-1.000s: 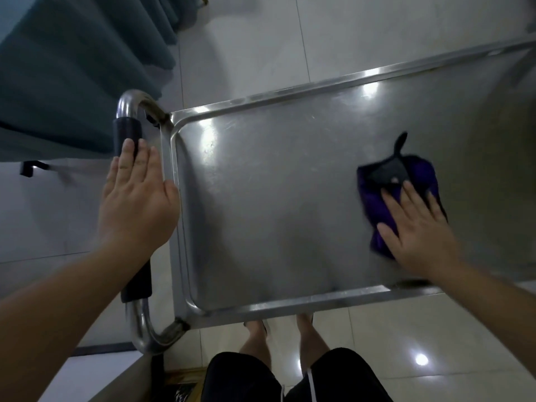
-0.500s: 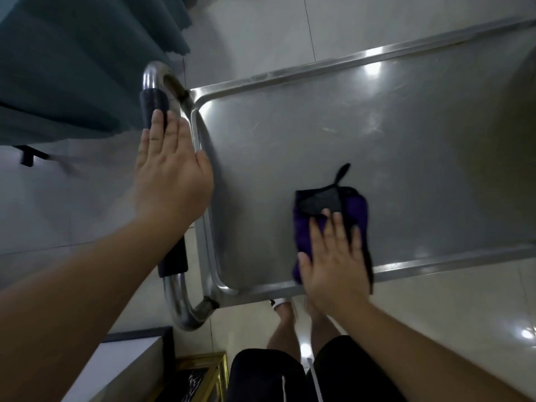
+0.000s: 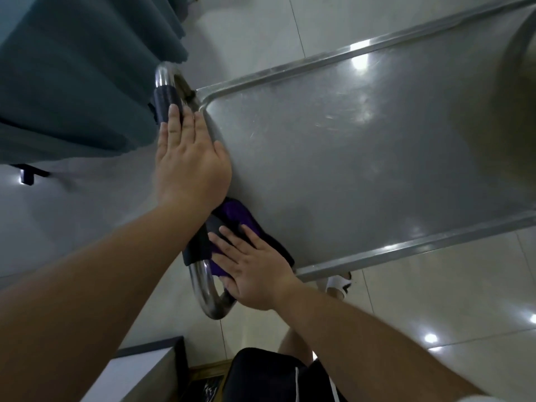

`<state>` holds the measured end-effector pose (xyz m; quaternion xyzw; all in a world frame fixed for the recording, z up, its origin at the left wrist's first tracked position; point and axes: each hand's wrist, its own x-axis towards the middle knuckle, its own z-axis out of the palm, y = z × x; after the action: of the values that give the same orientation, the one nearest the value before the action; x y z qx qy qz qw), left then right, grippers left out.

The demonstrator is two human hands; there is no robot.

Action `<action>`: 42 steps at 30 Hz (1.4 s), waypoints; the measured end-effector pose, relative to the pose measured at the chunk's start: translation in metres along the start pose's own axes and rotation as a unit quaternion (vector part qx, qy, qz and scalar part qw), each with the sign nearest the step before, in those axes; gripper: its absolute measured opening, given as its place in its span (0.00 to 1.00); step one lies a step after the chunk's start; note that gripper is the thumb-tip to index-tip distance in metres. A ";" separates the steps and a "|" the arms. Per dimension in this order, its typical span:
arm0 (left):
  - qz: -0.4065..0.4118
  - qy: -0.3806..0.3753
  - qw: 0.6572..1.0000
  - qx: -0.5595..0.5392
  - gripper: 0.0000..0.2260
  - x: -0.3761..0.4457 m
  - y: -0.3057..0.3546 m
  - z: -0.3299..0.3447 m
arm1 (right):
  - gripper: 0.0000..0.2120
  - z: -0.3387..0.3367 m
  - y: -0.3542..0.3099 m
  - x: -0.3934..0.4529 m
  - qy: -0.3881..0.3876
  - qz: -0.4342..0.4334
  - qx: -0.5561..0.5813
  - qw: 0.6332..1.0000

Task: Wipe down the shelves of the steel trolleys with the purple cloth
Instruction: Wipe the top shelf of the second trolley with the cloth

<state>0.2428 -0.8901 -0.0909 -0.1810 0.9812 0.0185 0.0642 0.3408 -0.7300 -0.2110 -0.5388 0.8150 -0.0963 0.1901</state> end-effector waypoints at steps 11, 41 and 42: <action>-0.009 -0.005 0.999 -0.047 0.29 -0.001 0.001 -0.006 | 0.30 -0.058 0.248 -0.137 0.110 0.342 -0.041 0.932; -0.006 0.005 0.996 -0.086 0.32 0.002 -0.005 0.002 | 0.35 -0.102 0.264 -0.035 0.072 0.303 -0.032 0.950; -0.008 0.005 0.996 -0.090 0.32 0.002 -0.004 0.001 | 0.36 -0.108 0.284 -0.039 0.085 0.349 -0.022 0.933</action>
<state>0.2425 -0.8947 -0.0927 -0.1941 0.9744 0.1051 0.0431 0.0706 -0.5854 -0.2076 -0.2142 0.9667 -0.0517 0.1298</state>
